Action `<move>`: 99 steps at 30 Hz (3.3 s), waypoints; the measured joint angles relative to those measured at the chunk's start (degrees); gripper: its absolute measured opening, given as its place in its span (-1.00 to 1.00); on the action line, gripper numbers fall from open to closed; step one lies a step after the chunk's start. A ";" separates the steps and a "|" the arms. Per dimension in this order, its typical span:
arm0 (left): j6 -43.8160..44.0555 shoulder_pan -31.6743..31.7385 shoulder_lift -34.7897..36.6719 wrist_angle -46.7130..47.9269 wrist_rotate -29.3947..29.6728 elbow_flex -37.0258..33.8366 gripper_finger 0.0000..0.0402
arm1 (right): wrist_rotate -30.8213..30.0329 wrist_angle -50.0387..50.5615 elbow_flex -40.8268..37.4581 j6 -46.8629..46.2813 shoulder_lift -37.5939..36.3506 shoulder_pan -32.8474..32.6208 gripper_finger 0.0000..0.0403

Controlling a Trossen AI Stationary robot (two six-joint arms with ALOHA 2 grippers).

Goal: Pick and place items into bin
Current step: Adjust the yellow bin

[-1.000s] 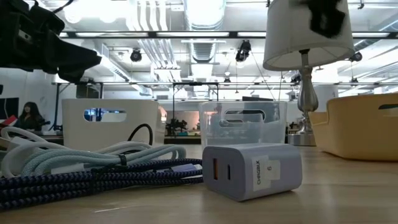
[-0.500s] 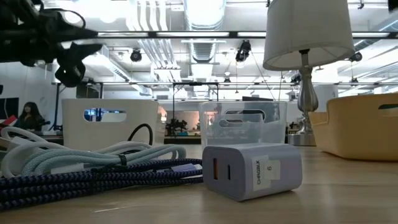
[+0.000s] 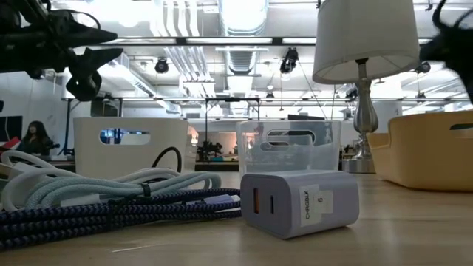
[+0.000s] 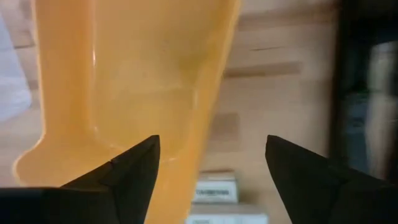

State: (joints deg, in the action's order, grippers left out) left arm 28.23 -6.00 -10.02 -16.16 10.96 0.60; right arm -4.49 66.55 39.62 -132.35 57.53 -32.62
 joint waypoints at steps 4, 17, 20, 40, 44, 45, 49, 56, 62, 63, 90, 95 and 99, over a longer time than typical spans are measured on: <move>0.02 0.00 0.07 0.06 0.02 0.00 -0.47 | 1.33 1.12 -2.01 -0.60 2.10 0.05 0.27; 0.00 0.00 -0.58 -0.13 4.14 0.02 -0.47 | -3.27 -0.75 -1.67 0.37 14.11 4.38 -0.63; 0.01 0.00 -0.44 -0.25 4.34 0.02 -0.47 | -7.74 0.66 -0.15 1.42 14.89 6.60 -0.87; -0.02 0.00 -0.37 -0.99 4.31 0.07 -0.47 | -12.84 6.31 2.17 1.12 23.82 19.33 -0.91; -0.04 0.00 -0.44 -1.43 4.29 0.07 -0.47 | -12.60 15.52 6.52 2.75 25.20 20.74 -0.76; -0.04 0.00 -0.42 -1.39 4.29 0.07 -0.47 | -12.54 18.27 8.21 2.75 25.10 20.73 -0.71; -0.04 -0.01 -0.54 -1.40 4.28 0.02 -0.47 | -15.48 23.46 13.10 4.60 24.07 20.50 -0.49; -0.07 -0.01 -0.42 -1.43 4.22 0.02 -0.47 | -23.07 16.40 17.16 20.13 22.25 19.84 -0.29; -0.07 -0.02 -0.74 -1.30 4.23 0.00 -0.47 | -19.90 12.11 12.11 16.27 17.26 25.95 -0.75; -0.07 0.00 -0.79 -1.38 4.22 0.00 -0.47 | -19.83 10.43 11.11 15.96 16.16 26.90 -0.86; -0.04 -0.02 -1.49 -1.36 4.28 0.00 -0.47 | -23.05 -16.76 10.87 45.64 33.94 36.64 -0.96; -0.04 -0.01 -1.49 -1.36 4.26 0.00 -0.47 | -27.41 -2.22 15.67 37.72 33.12 33.98 -0.96; -0.05 0.00 -1.70 -1.31 4.26 -0.02 -0.47 | -25.44 1.59 18.06 43.15 30.30 31.69 -0.96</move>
State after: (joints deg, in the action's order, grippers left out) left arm 28.18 -6.00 -11.73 -17.47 15.22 0.58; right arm -29.93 68.13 57.69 -89.20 87.82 -0.93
